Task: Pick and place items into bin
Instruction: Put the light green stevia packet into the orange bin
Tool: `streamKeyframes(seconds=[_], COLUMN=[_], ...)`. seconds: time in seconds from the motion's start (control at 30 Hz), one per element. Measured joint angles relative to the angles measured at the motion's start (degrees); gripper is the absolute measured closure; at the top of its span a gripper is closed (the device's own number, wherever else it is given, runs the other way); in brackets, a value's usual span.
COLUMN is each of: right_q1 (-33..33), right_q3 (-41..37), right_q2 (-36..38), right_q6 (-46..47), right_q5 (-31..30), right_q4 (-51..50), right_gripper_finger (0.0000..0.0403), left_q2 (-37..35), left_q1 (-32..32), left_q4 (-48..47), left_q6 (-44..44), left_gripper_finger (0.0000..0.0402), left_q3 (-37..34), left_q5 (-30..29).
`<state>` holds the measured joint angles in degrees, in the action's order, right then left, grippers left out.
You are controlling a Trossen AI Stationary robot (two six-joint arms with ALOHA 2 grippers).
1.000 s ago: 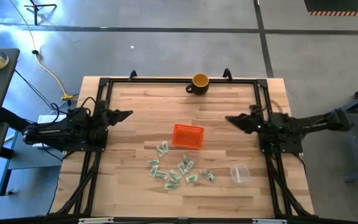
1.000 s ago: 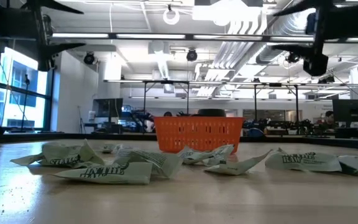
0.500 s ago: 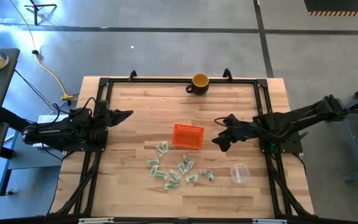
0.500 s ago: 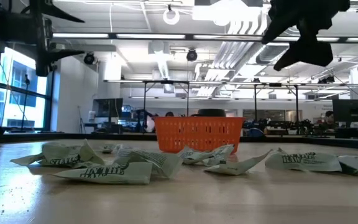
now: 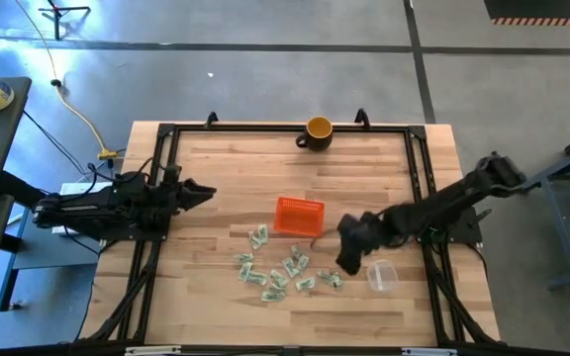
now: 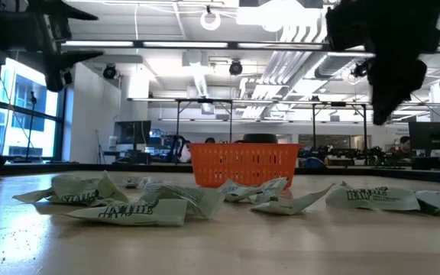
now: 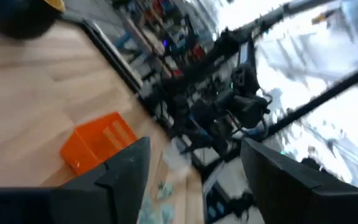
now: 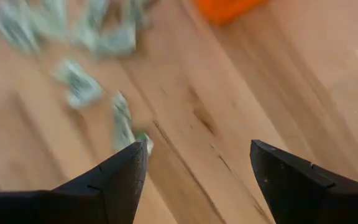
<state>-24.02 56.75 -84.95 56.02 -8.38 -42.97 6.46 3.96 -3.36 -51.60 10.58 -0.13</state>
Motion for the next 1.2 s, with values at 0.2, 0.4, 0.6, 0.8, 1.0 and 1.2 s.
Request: streamKeyframes(seconds=[0.2,0.4,0.6,0.8,1.0,1.2], right_q1=[-8.5,-10.9,-10.1,-6.9,-5.2,-5.3], right_q3=[9.1,16.2,21.1,23.4,22.7,18.2], right_q2=[-11.9,-20.1,-27.0,-29.1,-29.1,-29.1], right_q6=[-0.8,-7.6,-10.4,-4.6,-6.3,-7.0], right_q5=[-7.5,-10.1,-8.6,-6.0,-6.2,-4.3], right_q4=[-8.3,-4.1,-2.3,-6.2,-4.6,1.5], right_gripper_finger=[0.0128,0.0128,0.0128,0.0128,0.0130,0.0147], left_q2=[4.4,8.1,9.9,10.0,10.0,10.0], left_q1=[0.0,0.0,0.1,0.1,0.2,0.1], left_q4=[-4.7,-6.4,-7.1,-7.3,-7.3,-7.2], left_q6=[2.2,5.0,9.0,9.4,9.4,9.4], left_gripper_finger=[0.0158,0.0167,0.0168,0.0169,0.0170,0.0170], left_q3=[0.0,0.0,0.0,0.0,0.0,0.0], left_q5=[0.9,1.3,1.4,1.2,-1.0,-1.3])
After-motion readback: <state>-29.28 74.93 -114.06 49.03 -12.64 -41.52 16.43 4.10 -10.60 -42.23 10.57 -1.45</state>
